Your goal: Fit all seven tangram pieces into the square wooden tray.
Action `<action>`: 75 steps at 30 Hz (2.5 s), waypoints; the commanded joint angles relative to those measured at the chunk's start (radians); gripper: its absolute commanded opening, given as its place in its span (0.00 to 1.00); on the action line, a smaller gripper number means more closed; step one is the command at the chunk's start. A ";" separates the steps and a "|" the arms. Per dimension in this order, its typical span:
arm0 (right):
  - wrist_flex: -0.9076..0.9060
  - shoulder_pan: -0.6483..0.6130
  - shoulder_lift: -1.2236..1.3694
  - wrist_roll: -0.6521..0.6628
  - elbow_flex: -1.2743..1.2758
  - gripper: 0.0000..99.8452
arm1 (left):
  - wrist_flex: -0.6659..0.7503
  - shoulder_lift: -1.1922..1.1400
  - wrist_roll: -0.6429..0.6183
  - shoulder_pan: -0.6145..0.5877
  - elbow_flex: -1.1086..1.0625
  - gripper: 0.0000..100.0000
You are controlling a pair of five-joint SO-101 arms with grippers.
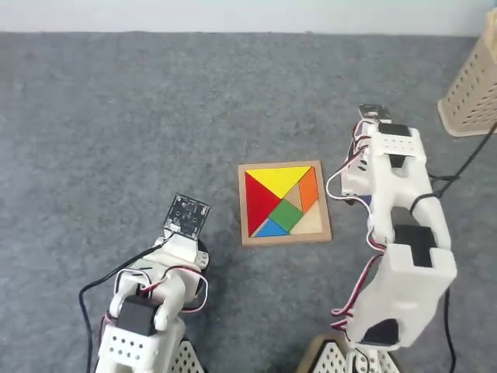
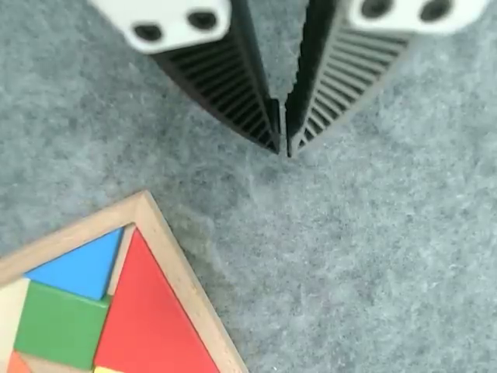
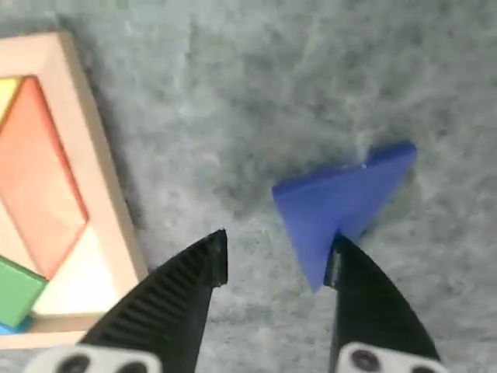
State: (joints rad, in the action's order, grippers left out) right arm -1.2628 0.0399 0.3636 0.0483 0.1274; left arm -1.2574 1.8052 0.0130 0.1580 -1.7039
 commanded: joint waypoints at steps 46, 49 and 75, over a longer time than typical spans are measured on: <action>0.096 0.044 0.019 -0.232 -0.028 0.20 | -0.006 0.020 -0.008 0.002 0.019 0.01; 0.094 0.047 0.031 -0.196 -0.025 0.20 | -0.006 0.020 -0.008 0.002 0.019 0.01; 0.096 0.134 0.022 -0.192 0.023 0.05 | -0.006 0.020 -0.008 0.002 0.019 0.01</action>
State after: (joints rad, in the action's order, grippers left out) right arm -1.1584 0.1749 0.3989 -0.1527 0.1427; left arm -1.2574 1.8052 0.0115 0.1580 -1.7039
